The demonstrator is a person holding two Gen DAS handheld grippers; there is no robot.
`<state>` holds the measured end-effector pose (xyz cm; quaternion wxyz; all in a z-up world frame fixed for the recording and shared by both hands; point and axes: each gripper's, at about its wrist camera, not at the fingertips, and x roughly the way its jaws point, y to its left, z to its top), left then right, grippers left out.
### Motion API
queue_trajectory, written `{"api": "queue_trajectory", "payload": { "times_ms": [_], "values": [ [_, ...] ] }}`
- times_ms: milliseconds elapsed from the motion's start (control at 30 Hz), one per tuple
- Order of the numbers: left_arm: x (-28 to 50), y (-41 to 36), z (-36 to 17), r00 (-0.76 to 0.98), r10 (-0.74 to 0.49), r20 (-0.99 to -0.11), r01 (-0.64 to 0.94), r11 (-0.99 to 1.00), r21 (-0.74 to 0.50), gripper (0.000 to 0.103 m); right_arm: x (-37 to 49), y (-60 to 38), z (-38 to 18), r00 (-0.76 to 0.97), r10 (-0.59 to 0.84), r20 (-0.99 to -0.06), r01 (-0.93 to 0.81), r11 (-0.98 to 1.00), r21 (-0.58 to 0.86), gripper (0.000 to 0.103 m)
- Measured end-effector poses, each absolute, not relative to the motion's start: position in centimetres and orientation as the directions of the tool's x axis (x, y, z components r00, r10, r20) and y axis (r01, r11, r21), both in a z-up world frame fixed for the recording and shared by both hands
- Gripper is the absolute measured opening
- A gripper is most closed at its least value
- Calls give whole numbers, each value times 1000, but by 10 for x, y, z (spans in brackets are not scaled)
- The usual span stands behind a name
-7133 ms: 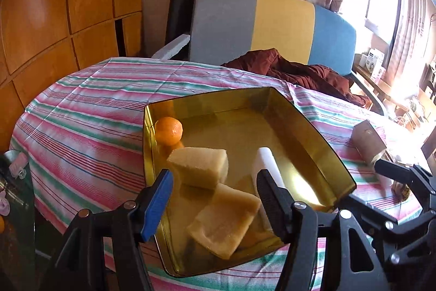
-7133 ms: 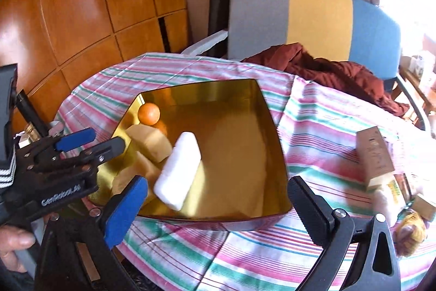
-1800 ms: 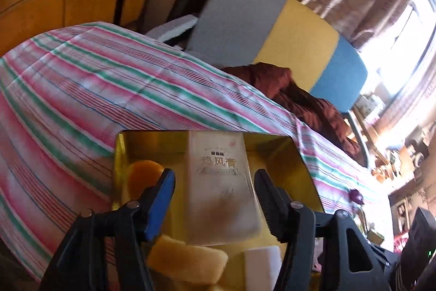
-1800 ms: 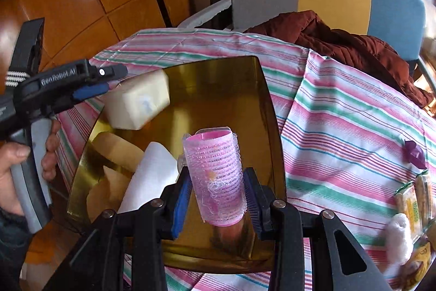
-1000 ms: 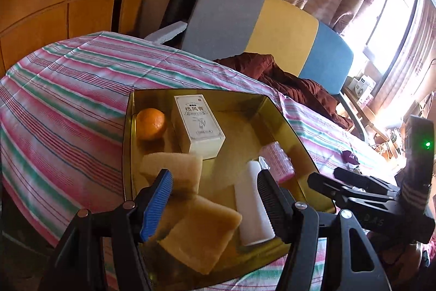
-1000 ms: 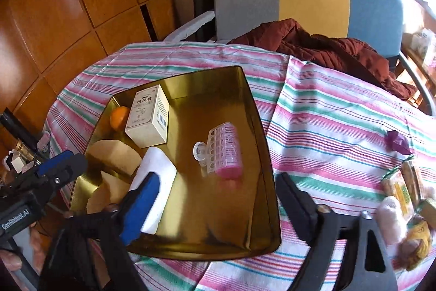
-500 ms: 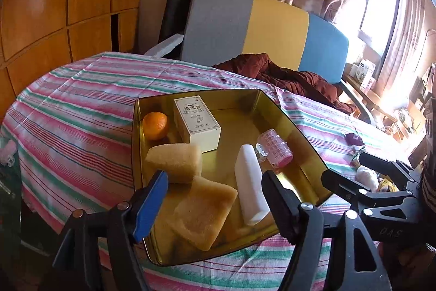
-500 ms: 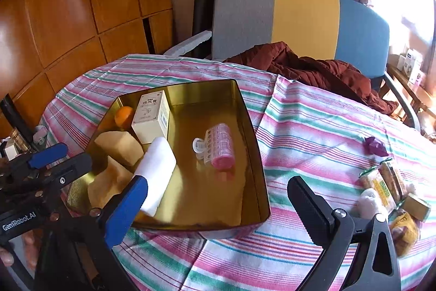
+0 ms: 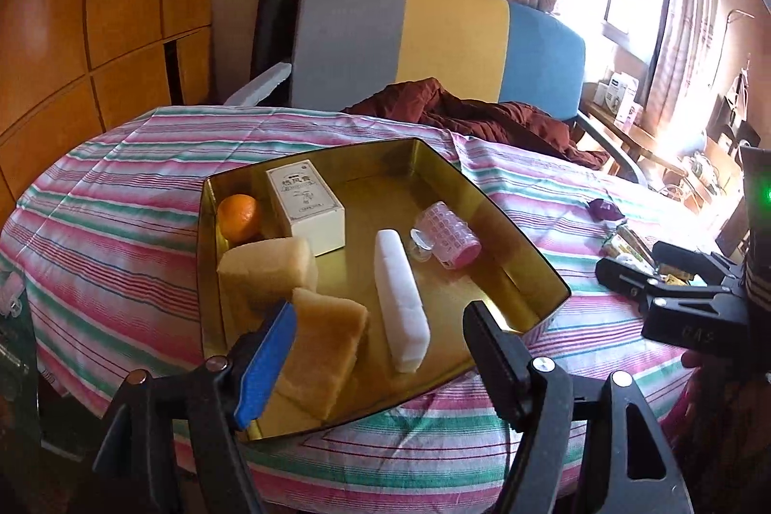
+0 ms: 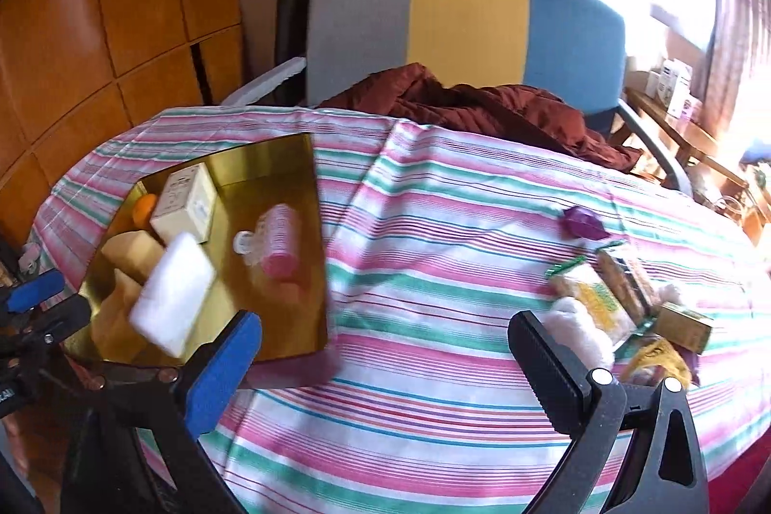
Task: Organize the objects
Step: 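Move both tools back toward the remaining items on the table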
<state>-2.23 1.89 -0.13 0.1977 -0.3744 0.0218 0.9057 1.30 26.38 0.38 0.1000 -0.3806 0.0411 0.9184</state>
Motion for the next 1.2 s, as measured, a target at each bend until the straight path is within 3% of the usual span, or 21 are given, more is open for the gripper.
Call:
{"api": "queue_trajectory", "payload": {
  "times_ms": [367,600,767,1200],
  "values": [
    [-17,49,-7,-567,424,-707,-471,-870,-144,73,53,387,20,-637,374,-675,-484,-874,-27,103],
    [-14,81,-12,-499,469,-729,-547,-823,-155,73,92,475,19,-586,469,-661,-689,-718,101,103],
    [-8,118,-15,-453,495,-742,-617,-774,-139,73,108,507,3,-598,389,-700,-734,-617,284,103],
    [-1,229,-33,-286,583,-761,-796,-587,-150,83,113,514,-8,-619,326,-715,-726,-585,362,103]
  ]
}}
